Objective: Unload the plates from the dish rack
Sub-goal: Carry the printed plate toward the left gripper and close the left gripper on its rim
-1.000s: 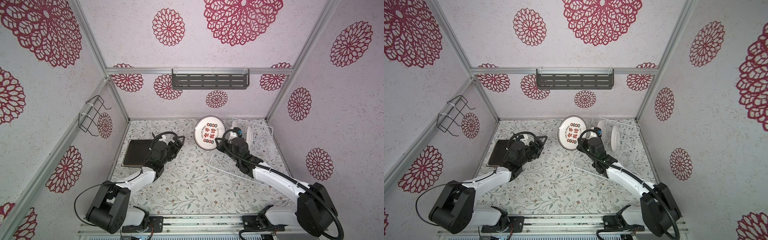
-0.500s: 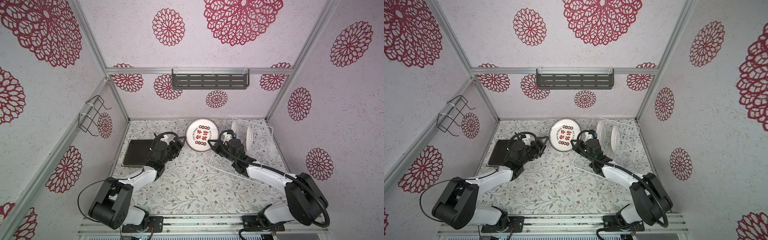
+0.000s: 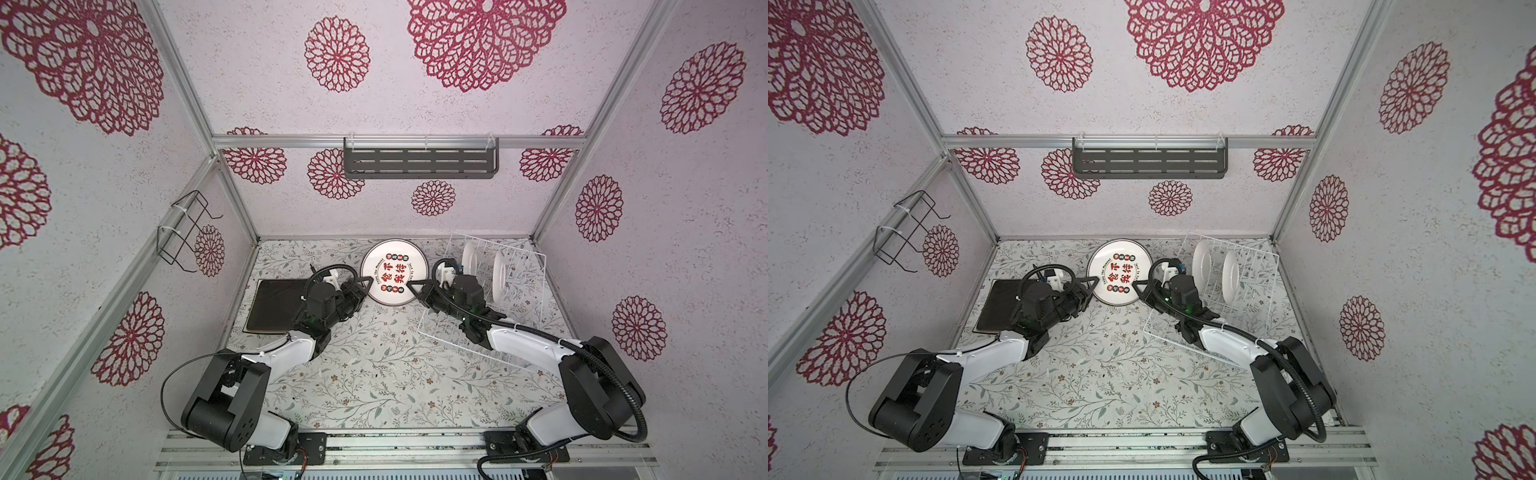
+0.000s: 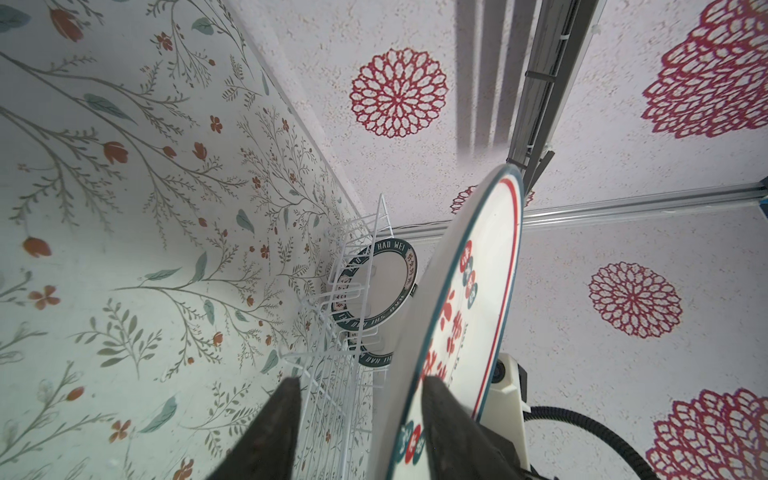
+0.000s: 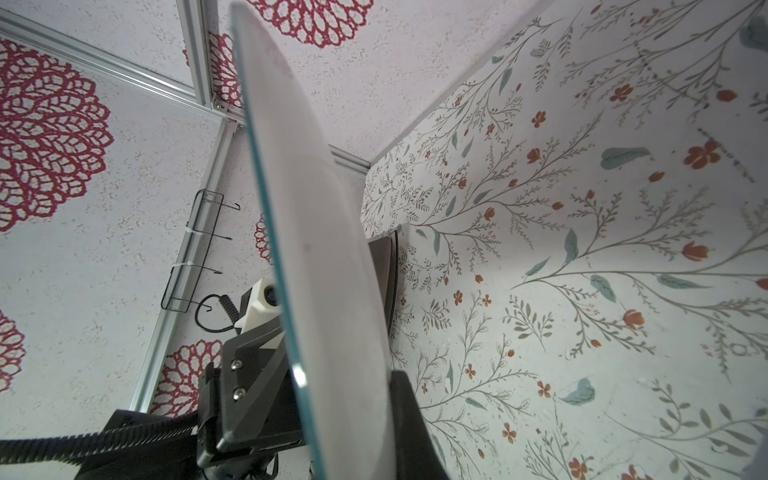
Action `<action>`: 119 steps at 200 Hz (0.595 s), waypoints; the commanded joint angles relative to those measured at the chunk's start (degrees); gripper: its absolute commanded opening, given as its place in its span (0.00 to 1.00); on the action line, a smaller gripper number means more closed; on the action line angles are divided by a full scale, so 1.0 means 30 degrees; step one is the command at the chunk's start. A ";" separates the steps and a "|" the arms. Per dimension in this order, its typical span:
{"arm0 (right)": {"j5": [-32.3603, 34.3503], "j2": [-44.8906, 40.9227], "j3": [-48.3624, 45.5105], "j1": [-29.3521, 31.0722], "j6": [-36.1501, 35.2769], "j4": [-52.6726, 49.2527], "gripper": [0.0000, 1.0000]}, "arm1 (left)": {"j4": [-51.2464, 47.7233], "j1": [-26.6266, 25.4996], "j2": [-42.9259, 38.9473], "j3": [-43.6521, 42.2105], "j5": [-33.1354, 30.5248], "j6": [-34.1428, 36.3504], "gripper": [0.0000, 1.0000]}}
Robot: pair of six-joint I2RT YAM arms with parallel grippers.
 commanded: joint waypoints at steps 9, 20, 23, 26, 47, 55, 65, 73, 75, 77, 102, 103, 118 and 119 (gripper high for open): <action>-0.0866 -0.0191 0.1004 -0.0083 0.0275 0.1727 0.00 | 0.0603 -0.0156 0.0150 0.0340 0.0140 0.0051 0.38; -0.0937 -0.0160 0.1071 -0.0083 0.0275 0.1711 0.00 | 0.0606 -0.0167 0.0100 0.0339 0.0140 0.0069 0.33; -0.0965 -0.0160 0.1094 -0.0083 0.0275 0.1708 0.00 | 0.0601 -0.0167 0.0074 0.0339 0.0114 0.0086 0.31; -0.0994 -0.0146 0.1130 -0.0083 0.0249 0.1693 0.00 | 0.0574 -0.0149 0.0071 0.0314 0.0111 0.0088 0.29; -0.1086 -0.0131 0.1197 -0.0111 0.0232 0.1564 0.00 | 0.0483 -0.0145 -0.0088 0.0289 0.0056 0.0135 0.17; -0.1157 -0.0131 0.1230 -0.0112 0.0260 0.1586 0.00 | 0.0359 -0.0145 -0.0159 0.0281 0.0030 0.0168 0.13; -0.1274 -0.0104 0.1255 -0.0141 0.0303 0.1619 0.00 | 0.0202 -0.0134 -0.0269 0.0310 0.0007 0.0256 0.09; -0.1370 -0.0058 0.1310 -0.0141 0.0333 0.1590 0.00 | 0.0100 -0.0123 -0.0360 0.0314 -0.0058 0.0319 0.06; -0.1398 -0.0047 0.1333 -0.0141 0.0333 0.1590 0.00 | 0.0057 -0.0127 -0.0366 0.0311 -0.0056 0.0336 0.05; -0.1428 -0.0044 0.1338 -0.0163 0.0333 0.1590 0.00 | 0.0047 -0.0128 -0.0368 0.0332 -0.0078 0.0348 0.04; -0.1699 0.0015 0.1508 -0.0200 0.0362 0.1558 0.20 | -0.0202 -0.0087 -0.0574 0.0295 -0.0140 0.0453 0.00; -0.1714 0.0030 0.1497 -0.0200 0.0362 0.1559 0.20 | -0.0211 -0.0087 -0.0574 0.0288 -0.0161 0.0465 0.00; -0.1759 0.0074 0.1489 -0.0244 0.0362 0.1561 0.36 | -0.0290 -0.0079 -0.0715 0.0254 -0.0235 0.0498 0.00; -0.1759 0.0074 0.1488 -0.0251 0.0362 0.1561 0.37 | -0.0299 -0.0064 -0.0718 0.0253 -0.0238 0.0498 0.00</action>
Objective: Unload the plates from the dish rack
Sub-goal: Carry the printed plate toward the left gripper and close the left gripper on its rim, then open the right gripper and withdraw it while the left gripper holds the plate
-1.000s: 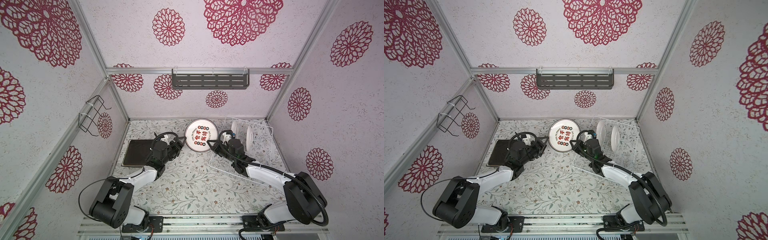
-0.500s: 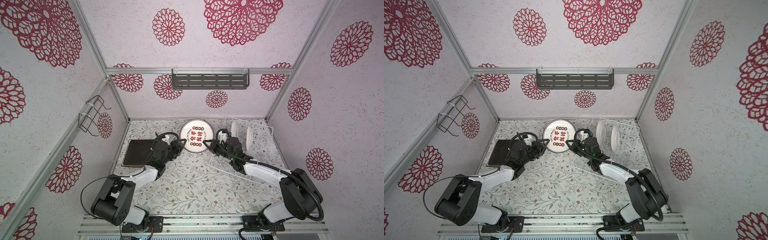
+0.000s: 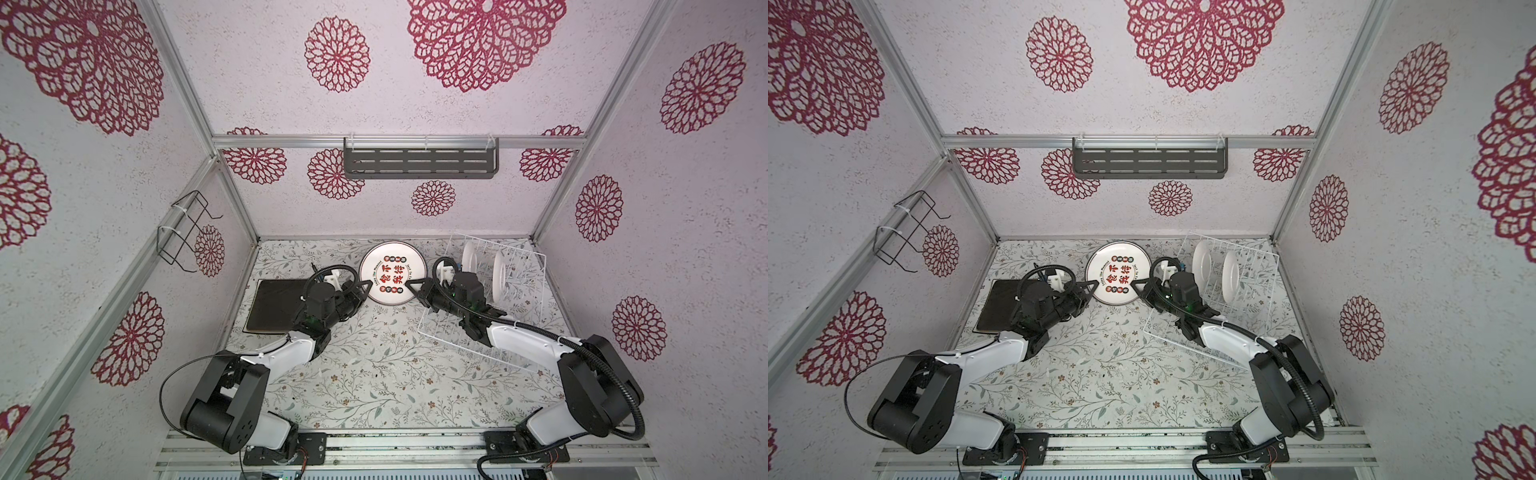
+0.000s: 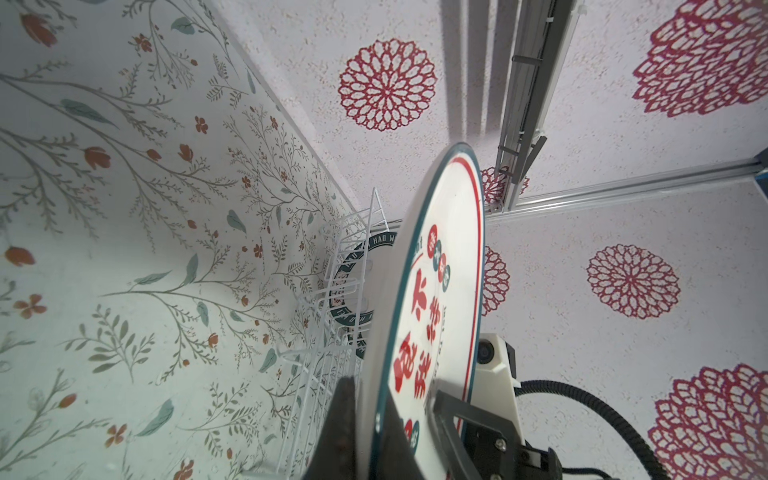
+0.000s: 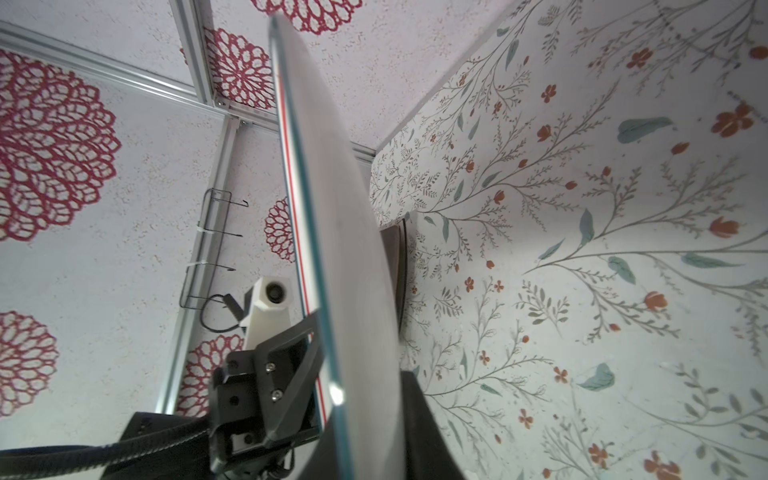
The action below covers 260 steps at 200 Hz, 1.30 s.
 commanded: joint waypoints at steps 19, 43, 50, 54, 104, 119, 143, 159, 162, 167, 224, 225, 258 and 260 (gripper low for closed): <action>-0.0608 -0.0152 0.1011 -0.0147 -0.0534 0.1888 0.56 | -0.0444 0.0059 -0.0715 0.0186 -0.0297 0.0037 0.00; -0.0327 -0.0323 0.0784 -0.0345 -0.0533 0.1800 0.66 | -0.0717 0.0390 -0.1006 0.0071 -0.0296 0.0120 0.00; -0.0242 -0.0378 0.0723 -0.0404 -0.0533 0.1775 0.68 | -0.0782 0.0454 -0.1105 -0.0004 -0.0298 0.0108 0.00; -0.0207 -0.0407 0.0710 -0.0435 -0.0559 0.1746 0.69 | -0.0800 0.0482 -0.1145 -0.0033 -0.0318 0.0121 0.00; 0.0196 -0.0758 0.0650 -0.0764 -0.1051 0.0791 0.75 | -0.0964 0.0979 -0.1307 -0.0422 -0.0315 0.0164 0.00; 0.0391 -0.0909 0.0576 -0.0846 -0.1195 0.0506 0.77 | -0.0953 0.1178 -0.1307 -0.0570 -0.0271 0.0166 0.00; 0.0553 -0.1102 0.0508 -0.0952 -0.1404 0.0139 0.78 | -0.0929 0.1471 -0.1264 -0.0882 -0.0349 0.0193 0.00; 0.0702 -0.1220 0.0409 -0.1014 -0.1463 0.0045 0.78 | -0.0832 0.1676 -0.1148 -0.1055 -0.0280 0.0215 0.00; 0.0729 -0.1234 0.0407 -0.1020 -0.1470 0.0028 0.78 | -0.0810 0.1699 -0.1134 -0.1083 -0.0279 0.0215 0.00; 0.0740 -0.1266 0.0392 -0.1028 -0.1496 -0.0014 0.78 | -0.0781 0.1742 -0.1132 -0.1138 -0.0318 0.0192 0.00; 0.0762 -0.1349 0.0439 -0.1146 -0.1705 -0.0309 0.79 | -0.0728 0.2262 -0.0336 -0.1594 -0.0312 0.0404 0.00; 0.0762 -0.1351 0.0429 -0.1146 -0.1705 -0.0323 0.79 | -0.0709 0.2266 -0.0309 -0.1598 -0.0306 0.0412 0.00; 0.0950 -0.1572 0.0441 -0.1172 -0.1990 -0.0675 0.79 | -0.0794 0.2405 0.0377 -0.1659 -0.0322 0.0662 0.00; 0.0962 -0.1583 0.0432 -0.1167 -0.2011 -0.0723 0.79 | -0.0789 0.2415 0.0403 -0.1682 -0.0342 0.0671 0.00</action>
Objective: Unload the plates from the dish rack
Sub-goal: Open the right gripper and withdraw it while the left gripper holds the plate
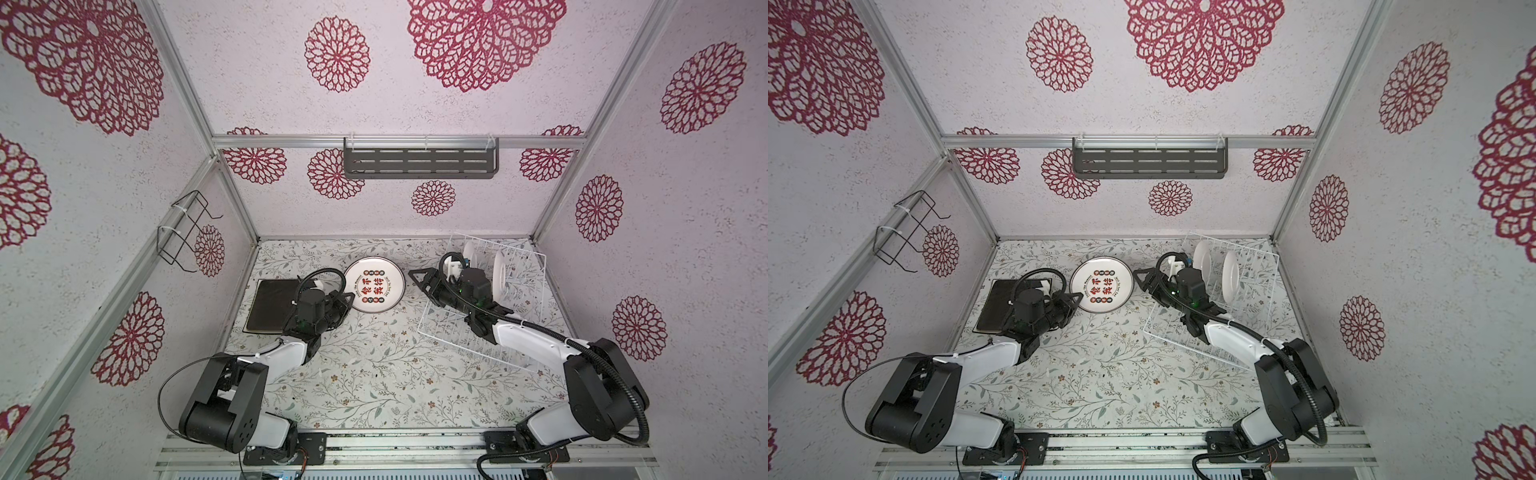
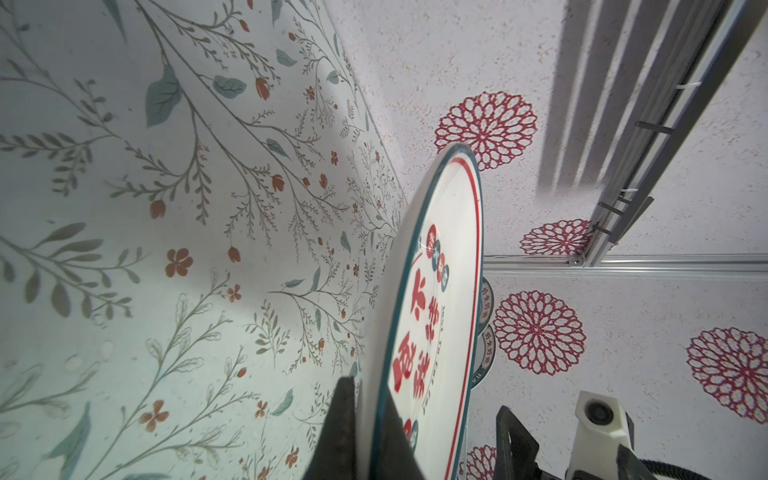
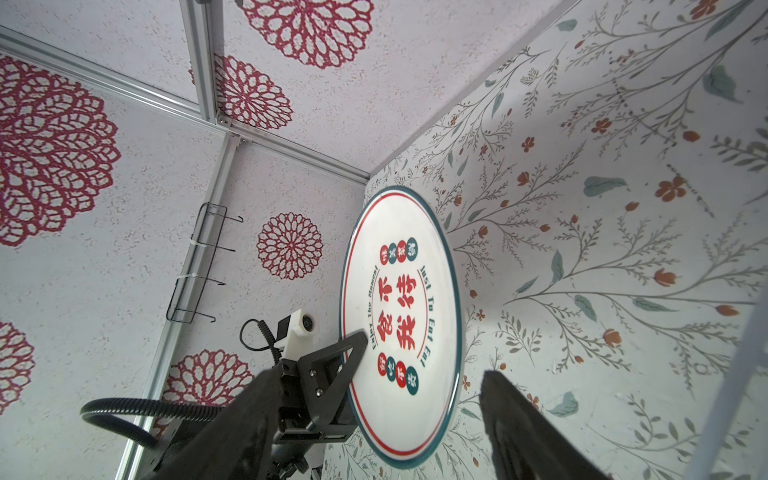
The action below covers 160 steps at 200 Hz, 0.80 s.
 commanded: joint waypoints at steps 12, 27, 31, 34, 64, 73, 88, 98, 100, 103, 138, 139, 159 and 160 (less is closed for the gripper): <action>0.0681 -0.1114 0.0293 -0.0133 -0.0731 -0.0139 0.79 | 0.1268 0.0232 0.0550 -0.0133 0.0021 0.0494 0.00; 0.0683 -0.1143 0.0277 -0.0133 -0.0800 -0.0243 0.79 | 0.1282 0.0283 0.0852 -0.0194 -0.0027 0.0599 0.00; 0.0697 -0.1150 0.0284 -0.0130 -0.0804 -0.0267 0.79 | 0.1293 0.0294 0.0978 -0.0193 -0.0072 0.0619 0.00; 0.0698 -0.1150 0.0269 -0.0148 -0.0822 -0.0269 0.79 | 0.1284 0.0298 0.1015 -0.0196 -0.0089 0.0661 0.00; 0.0756 -0.1238 0.0208 -0.0163 -0.0833 -0.0293 0.79 | 0.1642 0.0386 0.1720 -0.0243 0.0002 0.0683 0.00; 0.0731 -0.1267 0.0192 -0.0159 -0.0885 -0.0331 0.79 | 0.1724 0.0401 0.1904 -0.0270 -0.0013 0.0679 0.00; 0.0826 -0.1354 0.0170 -0.0161 -0.0950 -0.0421 0.79 | 0.1976 0.0441 0.2271 -0.0328 0.0027 0.0726 0.00; 0.0873 -0.1361 0.0153 -0.0163 -0.0951 -0.0493 0.79 | 0.2207 0.0445 0.2516 -0.0398 0.0021 0.0685 0.00; 0.0910 -0.1357 0.0165 -0.0163 -0.0965 -0.0501 0.79 | 0.2252 0.0445 0.2557 -0.0401 0.0015 0.0674 0.00; 0.0904 -0.1356 0.0199 -0.0159 -0.0978 -0.0507 0.79 | 0.2327 0.0459 0.2648 -0.0423 0.0013 0.0642 0.00; 0.0859 -0.1209 0.0323 -0.0163 -0.0958 -0.0726 0.79 | 0.3101 0.0475 0.3630 -0.0575 0.0104 0.0416 0.00; 0.0852 -0.1209 0.0324 -0.0163 -0.0969 -0.0717 0.79 | 0.3109 0.0474 0.3652 -0.0576 0.0102 0.0412 0.00; 0.0866 -0.1293 0.0314 -0.0163 -0.1005 -0.0726 0.79 | 0.3257 0.0504 0.3985 -0.0602 0.0023 0.0427 0.00; 0.0870 -0.1295 0.0305 -0.0163 -0.1007 -0.0732 0.79 | 0.3274 0.0518 0.3991 -0.0604 0.0003 0.0432 0.00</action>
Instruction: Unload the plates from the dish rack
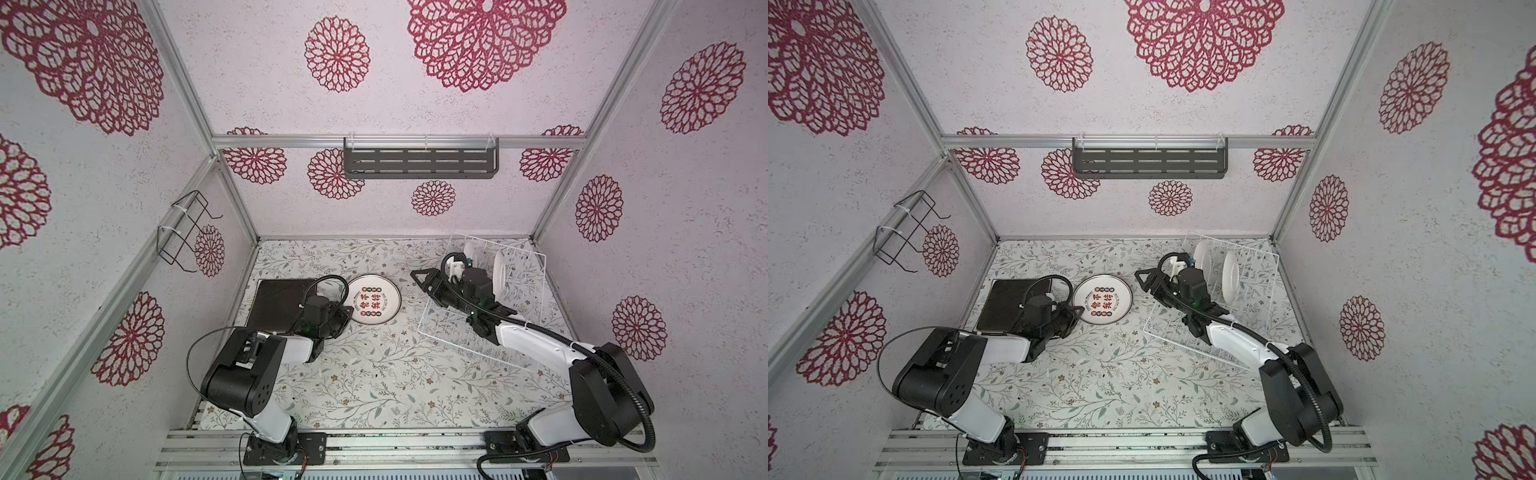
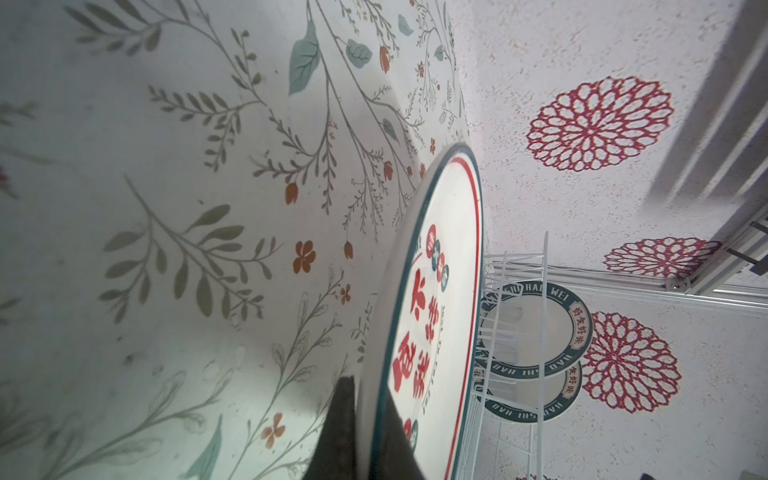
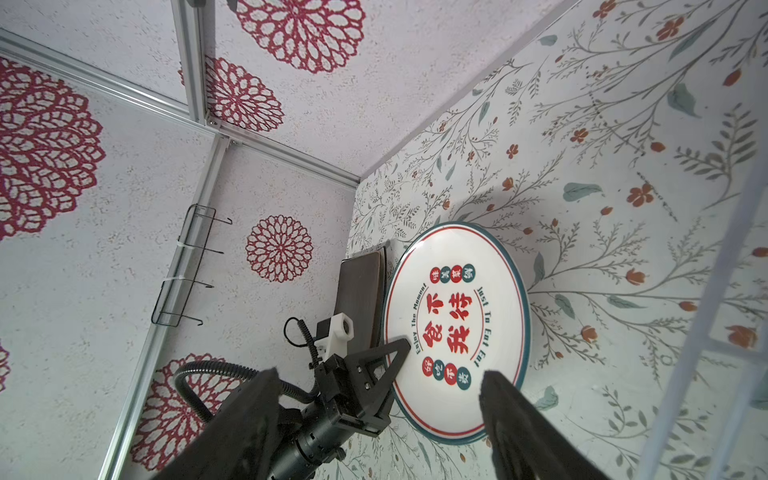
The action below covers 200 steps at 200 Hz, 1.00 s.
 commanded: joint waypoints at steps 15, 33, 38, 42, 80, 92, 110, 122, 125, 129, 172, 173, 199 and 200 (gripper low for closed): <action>0.0436 -0.0794 0.0268 -0.0119 -0.0527 0.0171 0.79 | 0.1882 0.0227 0.0353 -0.0056 -0.0006 0.0028 0.00; 0.0422 -0.0824 0.0240 -0.0119 -0.0565 0.0178 0.79 | 0.1654 0.0226 0.0427 -0.0055 -0.0190 0.0236 0.00; 0.0444 -0.0824 0.0216 -0.0119 -0.0565 0.0185 0.79 | 0.1530 0.0255 0.0463 -0.0023 -0.0193 0.0291 0.00; 0.0465 -0.0824 0.0220 -0.0119 -0.0543 0.0160 0.79 | 0.1416 0.0256 0.0485 0.0013 -0.0193 0.0328 0.00; 0.0598 -0.0853 0.0293 -0.0115 -0.0620 -0.0256 0.79 | 0.1219 0.0315 0.0617 -0.0009 -0.0339 0.0424 0.00; 0.0598 -0.0853 0.0285 -0.0119 -0.0624 -0.0254 0.79 | 0.1199 0.0353 0.0661 -0.0005 -0.0367 0.0453 0.00; 0.0598 -0.0839 0.0299 -0.0119 -0.0624 -0.0224 0.78 | 0.1150 0.0373 0.0734 -0.0009 -0.0368 0.0465 0.00; 0.0582 -0.0824 0.0324 -0.0110 -0.0624 -0.0227 0.79 | 0.1134 0.0402 0.0807 -0.0008 -0.0394 0.0483 0.00; 0.0585 -0.0824 0.0310 -0.0118 -0.0624 -0.0223 0.79 | 0.1120 0.0402 0.0820 -0.0007 -0.0397 0.0479 0.00; 0.0582 -0.0824 0.0310 -0.0104 -0.0624 -0.0223 0.79 | 0.1097 0.0402 0.0837 -0.0015 -0.0398 0.0494 0.00; 0.0583 -0.0824 0.0319 -0.0115 -0.0624 -0.0227 0.79 | 0.0864 0.0431 0.1277 0.0153 -0.0398 0.0607 0.00; 0.0576 -0.0824 0.0307 -0.0117 -0.0624 -0.0225 0.79 | 0.0865 0.0431 0.1284 0.0153 -0.0398 0.0618 0.00; 0.0568 -0.0824 0.0308 -0.0119 -0.0624 -0.0225 0.79 | 0.0844 0.0431 0.1466 0.0197 -0.0368 0.0618 0.00; 0.0583 -0.0824 0.0316 -0.0119 -0.0624 -0.0238 0.79 | 0.0841 0.0431 0.1481 0.0204 -0.0368 0.0624 0.00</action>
